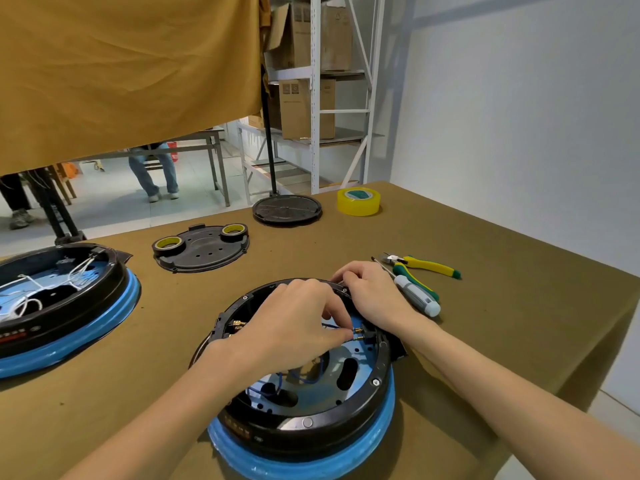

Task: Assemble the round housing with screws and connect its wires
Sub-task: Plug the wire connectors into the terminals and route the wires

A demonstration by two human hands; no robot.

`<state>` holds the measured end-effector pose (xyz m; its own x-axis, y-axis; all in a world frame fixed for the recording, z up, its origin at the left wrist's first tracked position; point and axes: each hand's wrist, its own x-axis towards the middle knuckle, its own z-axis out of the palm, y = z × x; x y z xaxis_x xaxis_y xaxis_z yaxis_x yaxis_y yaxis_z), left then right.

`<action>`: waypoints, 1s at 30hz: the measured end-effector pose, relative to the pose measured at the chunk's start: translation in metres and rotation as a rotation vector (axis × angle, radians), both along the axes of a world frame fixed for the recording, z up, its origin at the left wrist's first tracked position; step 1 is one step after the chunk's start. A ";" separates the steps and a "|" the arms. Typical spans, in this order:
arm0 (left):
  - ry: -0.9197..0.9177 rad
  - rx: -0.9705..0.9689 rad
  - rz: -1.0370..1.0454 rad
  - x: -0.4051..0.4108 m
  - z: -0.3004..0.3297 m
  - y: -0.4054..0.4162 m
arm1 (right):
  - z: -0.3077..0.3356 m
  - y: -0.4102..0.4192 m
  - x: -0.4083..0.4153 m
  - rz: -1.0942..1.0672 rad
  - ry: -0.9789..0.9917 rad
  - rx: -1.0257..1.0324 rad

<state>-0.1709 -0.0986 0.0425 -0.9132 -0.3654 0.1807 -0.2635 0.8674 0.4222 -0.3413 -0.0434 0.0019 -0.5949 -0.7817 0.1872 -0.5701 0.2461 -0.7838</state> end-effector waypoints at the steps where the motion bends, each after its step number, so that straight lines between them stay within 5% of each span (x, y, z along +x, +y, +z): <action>1: -0.011 -0.030 0.007 -0.001 0.001 0.002 | -0.001 0.000 0.000 -0.011 0.025 0.002; 16: 0.121 -0.020 0.089 -0.012 -0.026 0.019 | -0.006 -0.001 0.004 -0.098 0.032 -0.040; 22: 0.165 -0.059 0.027 0.003 -0.012 0.001 | 0.002 -0.004 -0.003 0.025 0.114 0.025; 25: 0.205 -0.126 0.075 0.033 -0.010 -0.019 | 0.023 -0.005 0.001 0.081 0.211 0.110; 30: 0.287 0.116 0.123 0.091 -0.034 -0.048 | 0.019 0.050 0.031 -0.087 0.488 0.198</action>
